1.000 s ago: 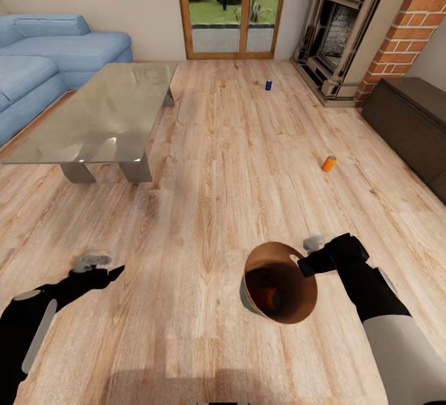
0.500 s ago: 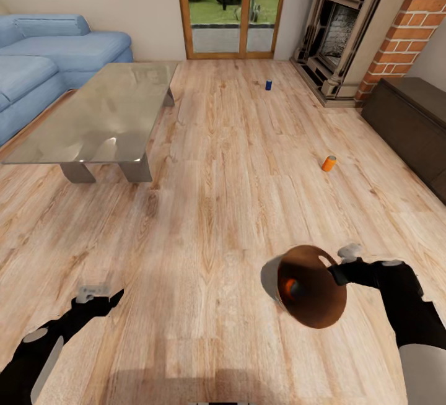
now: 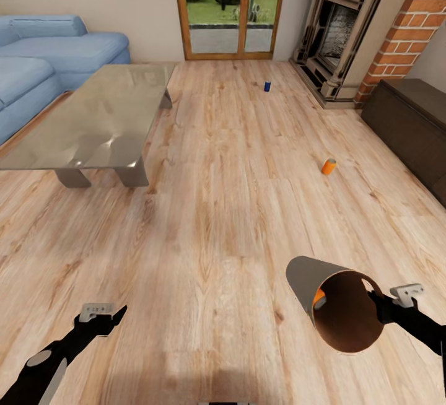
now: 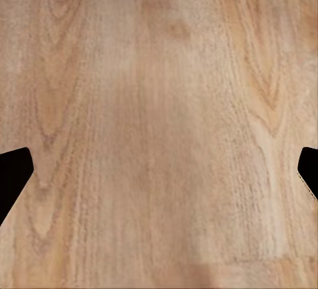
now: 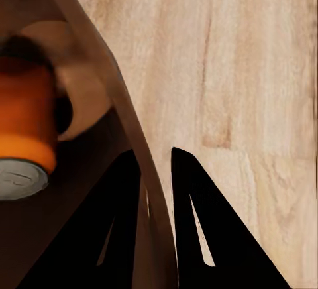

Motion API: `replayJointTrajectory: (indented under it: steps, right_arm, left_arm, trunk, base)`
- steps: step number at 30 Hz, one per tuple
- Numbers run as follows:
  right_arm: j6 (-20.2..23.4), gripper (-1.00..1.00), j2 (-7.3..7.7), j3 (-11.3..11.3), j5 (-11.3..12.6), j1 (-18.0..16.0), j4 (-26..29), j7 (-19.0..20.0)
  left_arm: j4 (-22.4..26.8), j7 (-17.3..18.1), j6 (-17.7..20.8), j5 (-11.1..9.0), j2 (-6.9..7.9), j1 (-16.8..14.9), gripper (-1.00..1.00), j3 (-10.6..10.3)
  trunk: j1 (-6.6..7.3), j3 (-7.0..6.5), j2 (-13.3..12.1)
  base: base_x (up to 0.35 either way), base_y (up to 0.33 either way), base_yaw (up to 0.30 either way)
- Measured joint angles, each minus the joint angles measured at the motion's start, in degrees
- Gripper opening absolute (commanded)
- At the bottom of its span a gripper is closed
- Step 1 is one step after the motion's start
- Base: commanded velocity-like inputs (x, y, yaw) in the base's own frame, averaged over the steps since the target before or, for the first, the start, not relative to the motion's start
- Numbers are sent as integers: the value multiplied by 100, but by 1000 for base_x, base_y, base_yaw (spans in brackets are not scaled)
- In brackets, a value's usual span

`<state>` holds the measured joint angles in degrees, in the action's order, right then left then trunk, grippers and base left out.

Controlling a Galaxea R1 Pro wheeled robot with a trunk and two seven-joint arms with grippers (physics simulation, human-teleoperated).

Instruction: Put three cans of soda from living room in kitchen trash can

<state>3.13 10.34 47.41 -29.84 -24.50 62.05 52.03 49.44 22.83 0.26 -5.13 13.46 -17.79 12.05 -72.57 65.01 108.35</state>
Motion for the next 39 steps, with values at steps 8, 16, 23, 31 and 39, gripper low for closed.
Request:
replayJointTrajectory:
  steps: [8,16,23,31,39]
  right_arm:
    - [-60,-100,-1,264,163,50,-281,176]
    - [-103,-100,43,865,229,53,-397,310]
    - [-109,-100,31,929,251,53,-448,352]
    - [-109,-100,16,936,253,54,-509,352]
    - [-109,-100,4,943,255,54,-521,354]
  left_arm:
    - [-80,9,-186,19,-2,11,100,-1]
    - [-80,3,-194,19,-2,12,100,-4]
    - [-84,3,-193,21,-2,13,100,-7]
    - [-78,6,-189,21,-2,12,100,-10]
    - [-83,3,-184,40,-2,12,100,-10]
  trunk:
    - [0,0,0]
    - [0,0,0]
    - [0,2,0]
    - [0,20,0]
    - [0,31,0]
  base:
    - [320,-5,-219]
    - [324,0,-248]
    - [325,0,-225]
    - [325,0,-165]
    - [325,0,-44]
